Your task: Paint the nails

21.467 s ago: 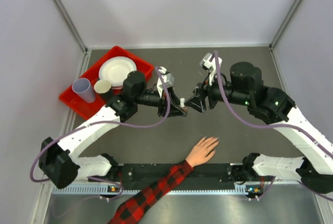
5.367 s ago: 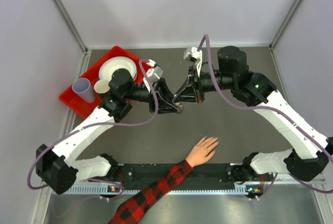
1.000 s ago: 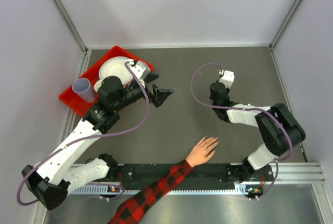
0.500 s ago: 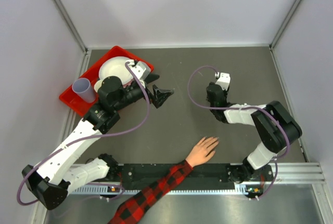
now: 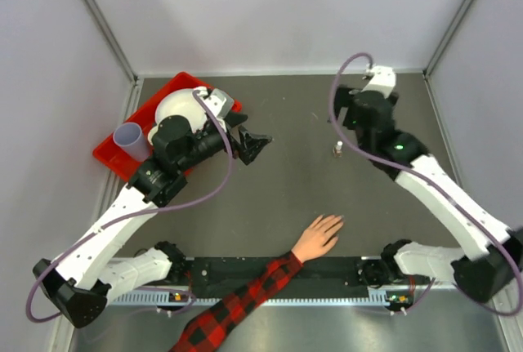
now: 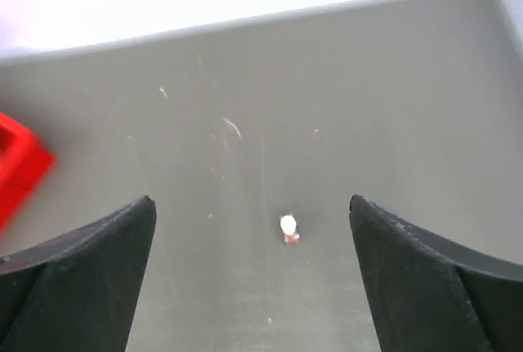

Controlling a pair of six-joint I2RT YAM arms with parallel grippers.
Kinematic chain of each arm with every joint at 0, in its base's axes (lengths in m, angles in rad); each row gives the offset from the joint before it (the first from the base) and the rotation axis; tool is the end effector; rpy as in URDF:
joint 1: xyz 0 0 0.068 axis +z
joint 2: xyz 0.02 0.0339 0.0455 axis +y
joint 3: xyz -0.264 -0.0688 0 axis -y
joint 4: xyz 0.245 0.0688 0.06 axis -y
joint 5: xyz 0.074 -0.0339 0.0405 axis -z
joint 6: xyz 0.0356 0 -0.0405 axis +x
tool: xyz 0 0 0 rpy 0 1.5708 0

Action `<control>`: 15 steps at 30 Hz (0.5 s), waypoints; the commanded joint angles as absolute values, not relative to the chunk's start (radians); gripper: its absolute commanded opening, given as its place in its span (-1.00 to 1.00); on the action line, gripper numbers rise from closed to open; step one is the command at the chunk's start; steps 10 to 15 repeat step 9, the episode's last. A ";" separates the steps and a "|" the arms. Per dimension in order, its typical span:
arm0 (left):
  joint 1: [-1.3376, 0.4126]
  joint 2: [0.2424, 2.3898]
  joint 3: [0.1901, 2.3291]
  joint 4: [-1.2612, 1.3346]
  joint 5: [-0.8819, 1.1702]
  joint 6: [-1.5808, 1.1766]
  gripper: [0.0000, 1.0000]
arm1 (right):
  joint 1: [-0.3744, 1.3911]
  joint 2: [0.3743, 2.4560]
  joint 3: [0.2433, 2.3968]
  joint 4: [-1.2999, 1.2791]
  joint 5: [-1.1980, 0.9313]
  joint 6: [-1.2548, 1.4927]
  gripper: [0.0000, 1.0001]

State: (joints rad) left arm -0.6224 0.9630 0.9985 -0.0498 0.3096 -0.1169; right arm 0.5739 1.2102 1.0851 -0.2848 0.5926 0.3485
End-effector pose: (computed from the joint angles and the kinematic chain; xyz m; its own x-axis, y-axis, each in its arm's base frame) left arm 0.1723 -0.1370 0.3973 -0.1052 -0.0613 -0.9926 0.7960 0.5932 -0.1209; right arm 0.2395 0.1312 0.3482 -0.3214 0.1295 -0.9380 0.0953 0.9900 0.1040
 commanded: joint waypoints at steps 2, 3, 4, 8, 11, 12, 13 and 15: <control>-0.620 0.976 1.231 -0.138 0.154 -0.195 0.98 | 0.563 1.089 1.412 -0.711 0.606 0.285 0.98; -0.620 0.974 1.253 -0.159 0.138 -0.204 0.98 | 0.563 1.089 1.504 -0.748 0.603 0.263 0.98; -0.620 0.970 1.285 -0.163 0.118 -0.210 0.98 | 0.564 1.091 1.543 -0.806 0.594 0.252 0.97; -0.620 0.956 1.330 -0.164 0.022 -0.264 0.98 | 0.554 1.081 1.652 -0.845 0.545 0.233 0.97; -0.620 0.954 1.339 -0.166 0.009 -0.287 0.98 | 0.552 1.081 1.675 -0.860 0.534 0.242 0.97; -0.620 0.954 1.339 -0.166 0.009 -0.287 0.98 | 0.552 1.081 1.675 -0.860 0.534 0.242 0.97; -0.620 0.954 1.339 -0.166 0.009 -0.287 0.98 | 0.552 1.081 1.675 -0.860 0.534 0.242 0.97; -0.620 0.954 1.339 -0.166 0.009 -0.287 0.98 | 0.552 1.081 1.675 -0.860 0.534 0.242 0.97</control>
